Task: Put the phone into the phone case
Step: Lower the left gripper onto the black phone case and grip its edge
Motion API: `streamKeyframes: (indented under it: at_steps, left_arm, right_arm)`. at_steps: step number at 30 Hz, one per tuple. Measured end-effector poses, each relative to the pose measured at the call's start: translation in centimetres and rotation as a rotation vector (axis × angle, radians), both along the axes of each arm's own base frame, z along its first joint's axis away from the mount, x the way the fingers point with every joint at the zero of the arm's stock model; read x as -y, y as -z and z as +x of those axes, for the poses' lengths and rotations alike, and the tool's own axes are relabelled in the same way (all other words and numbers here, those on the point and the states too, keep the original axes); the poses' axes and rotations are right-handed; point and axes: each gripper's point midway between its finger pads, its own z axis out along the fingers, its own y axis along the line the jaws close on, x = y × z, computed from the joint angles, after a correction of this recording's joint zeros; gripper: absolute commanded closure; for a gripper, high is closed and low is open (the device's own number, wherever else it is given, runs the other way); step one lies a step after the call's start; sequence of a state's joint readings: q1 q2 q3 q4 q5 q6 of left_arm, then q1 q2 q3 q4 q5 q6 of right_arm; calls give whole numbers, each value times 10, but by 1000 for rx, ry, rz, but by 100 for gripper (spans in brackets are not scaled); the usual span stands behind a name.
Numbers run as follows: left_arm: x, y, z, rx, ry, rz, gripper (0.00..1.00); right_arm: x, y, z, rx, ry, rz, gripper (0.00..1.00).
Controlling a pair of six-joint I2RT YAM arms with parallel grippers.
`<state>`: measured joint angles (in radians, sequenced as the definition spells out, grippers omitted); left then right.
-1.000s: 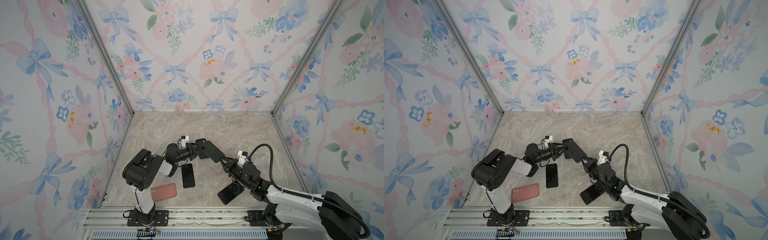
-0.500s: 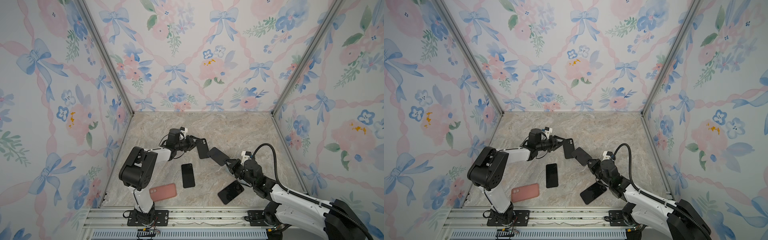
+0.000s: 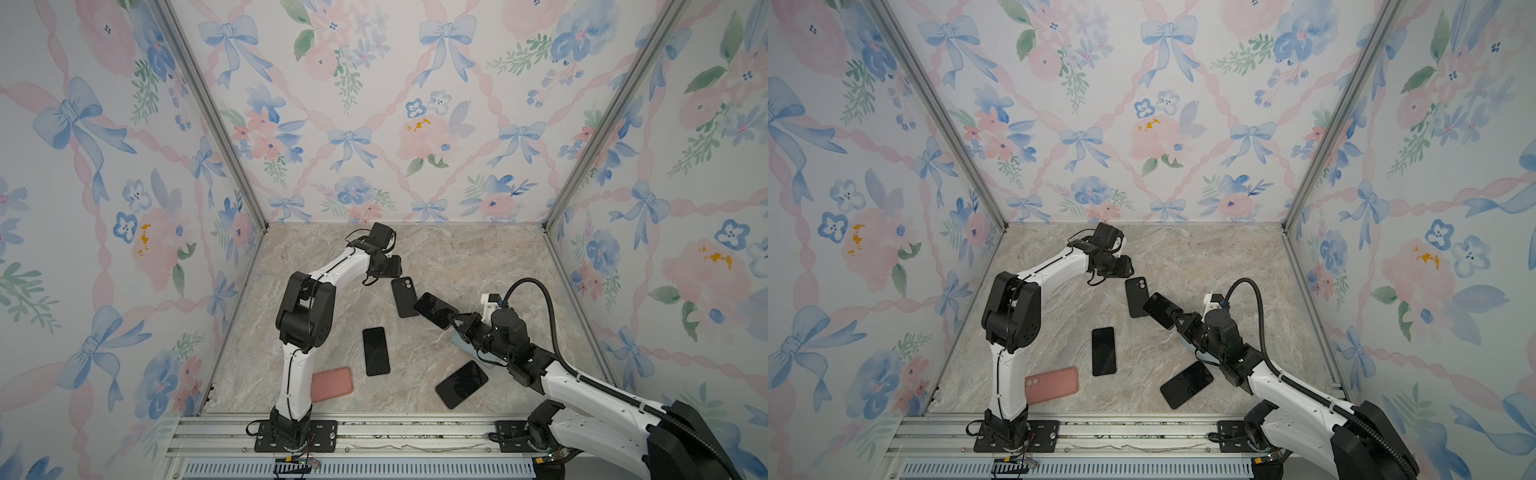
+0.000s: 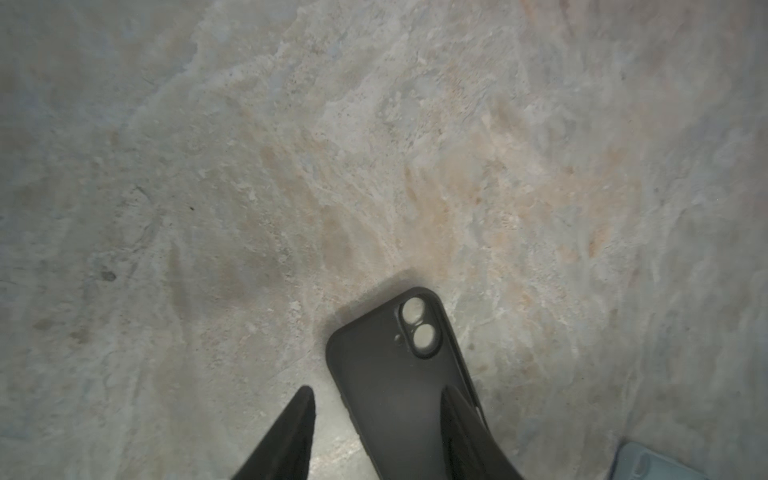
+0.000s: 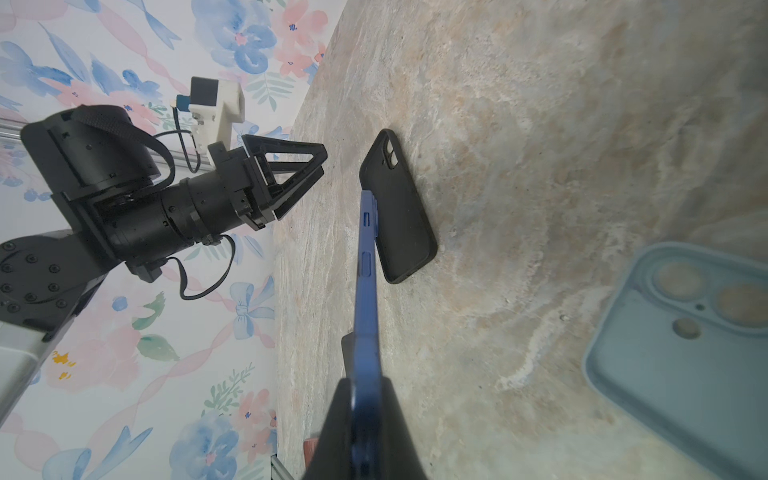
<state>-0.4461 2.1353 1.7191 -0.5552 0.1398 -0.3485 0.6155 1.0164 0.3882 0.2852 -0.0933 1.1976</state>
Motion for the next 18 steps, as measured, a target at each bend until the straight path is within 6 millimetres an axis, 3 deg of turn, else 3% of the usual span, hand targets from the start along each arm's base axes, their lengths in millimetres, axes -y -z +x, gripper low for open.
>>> streamKeyframes:
  at_steps: [4, 9, 14, 18]
  left_arm:
    - [-6, 9, 4, 9, 53, 137, 42]
    - [-12, 3, 7, 43, 124, 228, 42]
    - [-6, -3, 17, 82, 198, 279, 44]
    - [2, 6, 17, 84, 241, 323, 44]
  right_arm:
    - [-5, 2, -1, -11, -38, -7, 100]
    - [-10, 5, -3, -22, -67, -10, 100]
    - [-12, 4, -4, -24, -83, -8, 100]
    - [-10, 5, -3, -25, -81, -14, 100]
